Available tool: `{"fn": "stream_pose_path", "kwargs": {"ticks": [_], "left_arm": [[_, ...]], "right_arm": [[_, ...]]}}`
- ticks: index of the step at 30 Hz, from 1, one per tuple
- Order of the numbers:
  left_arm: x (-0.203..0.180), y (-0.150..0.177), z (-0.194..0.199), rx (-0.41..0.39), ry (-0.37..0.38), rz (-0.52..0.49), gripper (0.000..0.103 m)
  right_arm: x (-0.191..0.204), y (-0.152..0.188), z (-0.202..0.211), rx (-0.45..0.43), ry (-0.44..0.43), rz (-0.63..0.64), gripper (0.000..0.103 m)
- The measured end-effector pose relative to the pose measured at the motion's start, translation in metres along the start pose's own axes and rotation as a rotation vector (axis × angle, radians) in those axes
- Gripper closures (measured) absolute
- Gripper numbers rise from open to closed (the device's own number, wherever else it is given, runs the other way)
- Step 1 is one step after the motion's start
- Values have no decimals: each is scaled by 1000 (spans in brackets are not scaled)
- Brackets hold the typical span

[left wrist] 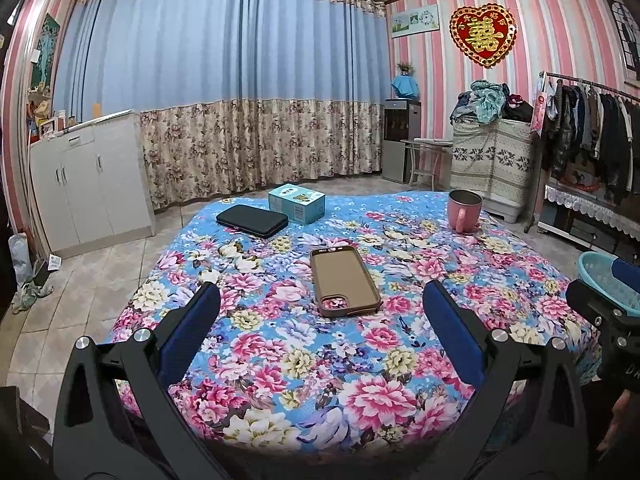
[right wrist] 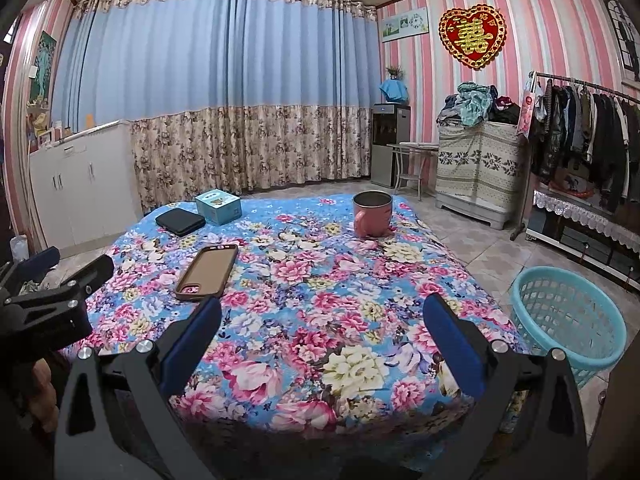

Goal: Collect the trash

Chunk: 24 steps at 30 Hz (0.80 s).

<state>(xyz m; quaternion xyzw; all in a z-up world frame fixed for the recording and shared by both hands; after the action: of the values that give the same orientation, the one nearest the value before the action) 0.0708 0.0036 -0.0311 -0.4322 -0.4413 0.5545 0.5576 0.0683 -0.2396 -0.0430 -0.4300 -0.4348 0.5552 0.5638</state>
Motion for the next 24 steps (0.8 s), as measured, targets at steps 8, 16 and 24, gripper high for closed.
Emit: {"fn": "stream_pose_path", "kwargs": {"ticks": [8, 16, 24], "left_arm": [[-1, -2, 2, -7, -2, -3, 5], [3, -4, 2, -21, 0, -7, 5], [3, -4, 3, -24, 3, -11, 5]], "right_arm": [[-1, -3, 2, -6, 4, -6, 5], [-1, -4, 2, -8, 6, -8, 5], [-3, -3, 2, -8, 8, -9, 5]]}}
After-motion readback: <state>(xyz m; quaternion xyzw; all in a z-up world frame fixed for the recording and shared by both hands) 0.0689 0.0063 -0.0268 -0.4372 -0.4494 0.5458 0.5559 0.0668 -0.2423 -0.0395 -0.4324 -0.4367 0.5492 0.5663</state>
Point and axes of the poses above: each gripper's, at about its wrist camera, not at the fingertips, and z roughly against the way its jaws point, x to its left, y to its underside, the point moved 7 cm from there along -z, roughly the way its jaws point, and after that the axes turned 7 degrees about -x, right-handed, at the moved point
